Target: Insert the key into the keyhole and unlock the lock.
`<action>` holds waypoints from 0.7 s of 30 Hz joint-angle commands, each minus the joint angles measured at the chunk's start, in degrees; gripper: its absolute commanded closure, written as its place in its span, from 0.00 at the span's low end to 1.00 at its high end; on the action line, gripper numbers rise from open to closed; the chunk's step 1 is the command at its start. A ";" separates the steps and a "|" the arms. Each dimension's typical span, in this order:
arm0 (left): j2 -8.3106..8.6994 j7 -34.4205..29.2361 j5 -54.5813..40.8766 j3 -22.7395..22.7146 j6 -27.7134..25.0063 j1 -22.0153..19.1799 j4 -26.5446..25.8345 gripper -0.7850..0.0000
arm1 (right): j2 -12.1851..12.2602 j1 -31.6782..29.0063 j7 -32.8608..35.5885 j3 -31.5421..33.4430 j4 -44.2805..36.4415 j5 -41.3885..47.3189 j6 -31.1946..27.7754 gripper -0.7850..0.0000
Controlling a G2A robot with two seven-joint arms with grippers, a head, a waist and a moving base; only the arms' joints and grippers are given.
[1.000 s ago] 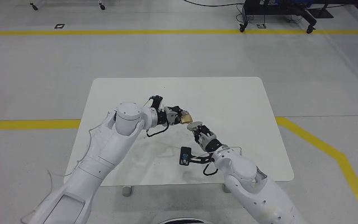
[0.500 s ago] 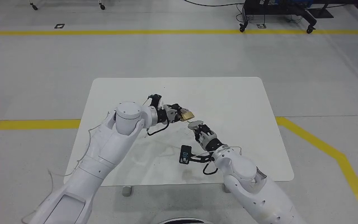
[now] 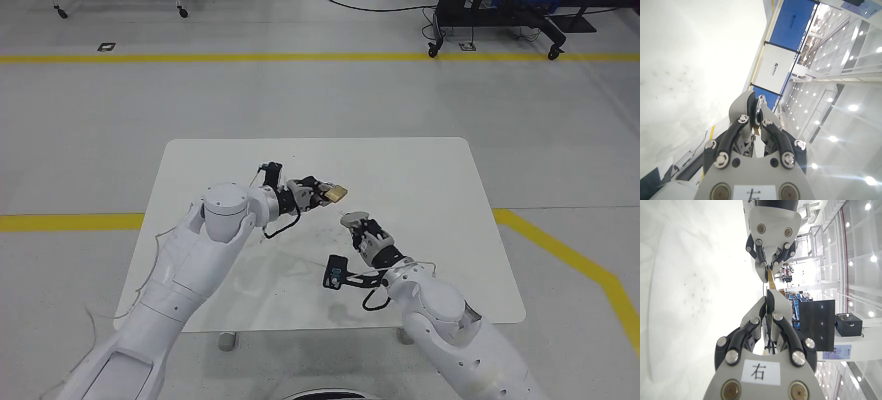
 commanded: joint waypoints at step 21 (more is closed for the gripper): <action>0.46 2.78 5.21 -0.17 4.68 3.10 -6.81 1.00 | -1.61 0.94 7.40 -2.92 1.97 -7.78 1.28 1.00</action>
